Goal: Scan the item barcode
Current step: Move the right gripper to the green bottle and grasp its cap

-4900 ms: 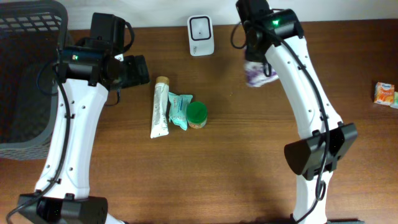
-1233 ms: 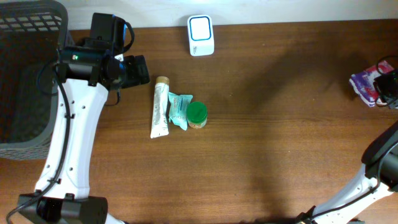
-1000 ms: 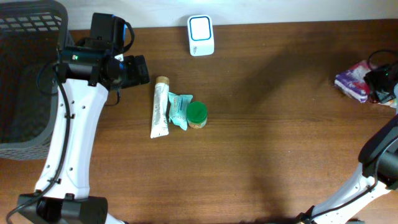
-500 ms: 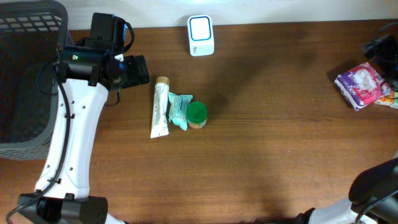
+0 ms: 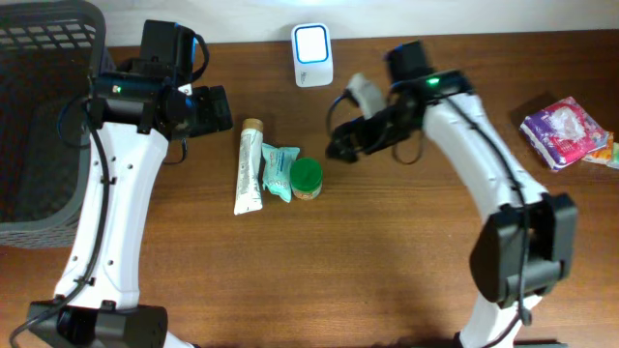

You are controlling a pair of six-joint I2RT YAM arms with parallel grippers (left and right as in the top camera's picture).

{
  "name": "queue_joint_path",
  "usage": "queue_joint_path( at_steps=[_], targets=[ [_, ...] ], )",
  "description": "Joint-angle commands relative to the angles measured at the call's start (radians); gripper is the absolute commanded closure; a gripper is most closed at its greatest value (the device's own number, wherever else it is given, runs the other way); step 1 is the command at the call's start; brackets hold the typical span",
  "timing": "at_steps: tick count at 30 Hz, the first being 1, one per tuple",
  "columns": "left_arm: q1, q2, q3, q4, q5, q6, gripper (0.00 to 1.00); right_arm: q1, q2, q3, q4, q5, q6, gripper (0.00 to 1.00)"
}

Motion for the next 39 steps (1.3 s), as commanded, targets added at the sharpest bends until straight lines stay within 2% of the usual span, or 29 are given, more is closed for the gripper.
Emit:
queue_joint_path(
  at_steps=[1,5,8,11,13,15,18,23,25,29,31,39],
  targets=[
    [-0.005,0.002,0.001,0.001,-0.007,0.005,0.01,0.109,0.044,-0.008,0.041,0.174,0.101,0.01],
    [-0.005,0.002,0.001,0.001,-0.007,0.005,0.01,0.229,0.06,-0.008,0.088,0.339,0.123,0.01],
    [-0.005,0.002,0.001,0.001,-0.007,0.005,0.01,0.278,0.061,-0.008,0.126,0.467,0.221,0.01],
    [-0.005,0.002,0.001,0.001,-0.007,0.005,0.01,0.307,0.068,-0.008,0.165,0.485,0.224,0.0],
    [-0.005,0.002,0.001,0.001,-0.007,0.005,0.01,0.324,0.088,-0.008,0.17,0.485,0.223,0.11],
    [-0.005,0.002,0.001,0.001,-0.007,0.005,0.01,0.337,0.12,-0.008,0.167,0.485,0.224,0.18],
    [-0.005,0.002,0.001,0.001,-0.007,0.005,0.01,0.346,0.154,-0.008,0.161,0.485,0.224,0.19],
    [-0.005,0.002,0.001,0.001,-0.007,0.005,0.01,0.344,0.154,-0.008,0.128,0.493,0.251,0.2],
    [-0.005,0.002,0.001,0.0,-0.007,0.005,0.01,0.342,0.154,-0.008,0.12,0.563,0.298,0.21],
    [-0.005,0.002,0.001,0.001,-0.007,0.005,0.01,0.331,0.154,-0.008,0.092,0.62,0.304,0.23],
    [-0.005,0.002,0.001,0.001,-0.007,0.005,0.01,0.315,0.154,-0.008,0.076,0.639,0.345,0.27],
    [-0.005,0.002,0.001,0.001,-0.007,0.005,0.01,0.146,0.152,-0.003,0.002,0.694,0.347,0.28]
  ],
)
